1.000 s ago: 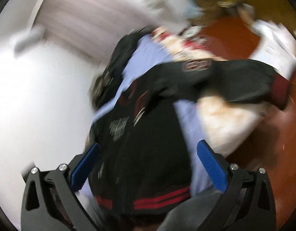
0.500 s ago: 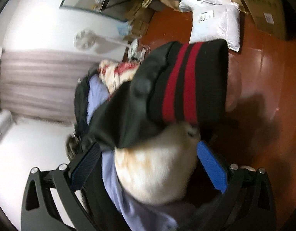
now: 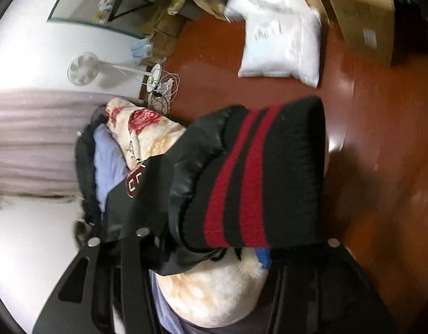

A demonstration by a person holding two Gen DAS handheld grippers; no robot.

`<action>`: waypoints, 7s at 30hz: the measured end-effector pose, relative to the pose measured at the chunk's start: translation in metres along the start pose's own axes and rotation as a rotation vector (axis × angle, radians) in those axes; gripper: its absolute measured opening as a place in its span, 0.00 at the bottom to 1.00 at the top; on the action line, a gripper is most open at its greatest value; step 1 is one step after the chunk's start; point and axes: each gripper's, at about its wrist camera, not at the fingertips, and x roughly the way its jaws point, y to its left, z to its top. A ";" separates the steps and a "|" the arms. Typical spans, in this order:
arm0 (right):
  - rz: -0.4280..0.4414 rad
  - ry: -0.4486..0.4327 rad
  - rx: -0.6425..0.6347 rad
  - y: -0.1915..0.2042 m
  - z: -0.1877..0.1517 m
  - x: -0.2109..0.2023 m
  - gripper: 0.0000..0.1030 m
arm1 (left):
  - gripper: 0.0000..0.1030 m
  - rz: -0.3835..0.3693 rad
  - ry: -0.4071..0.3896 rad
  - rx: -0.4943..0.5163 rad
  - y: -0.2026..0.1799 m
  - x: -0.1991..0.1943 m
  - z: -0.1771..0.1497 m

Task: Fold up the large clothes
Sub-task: 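Grasp the red-striped cuff of a leather sleeve with the right gripper and lift it, then carry the sleeve across the jacket body with the right gripper and release it, then grasp the other sleeve's cuff with the left gripper and lift it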

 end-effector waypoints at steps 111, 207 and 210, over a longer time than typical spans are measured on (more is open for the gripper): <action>-0.230 0.083 -0.896 0.349 -0.277 0.220 0.06 | 0.03 0.357 0.078 -0.299 0.148 0.008 -0.002; 0.128 0.516 -1.033 0.163 -0.387 0.064 0.14 | 0.41 0.401 -0.030 -0.542 0.322 -0.303 -0.150; 0.136 0.462 -1.098 0.169 -0.392 0.053 0.15 | 0.39 0.408 -0.052 -0.523 0.303 -0.320 -0.137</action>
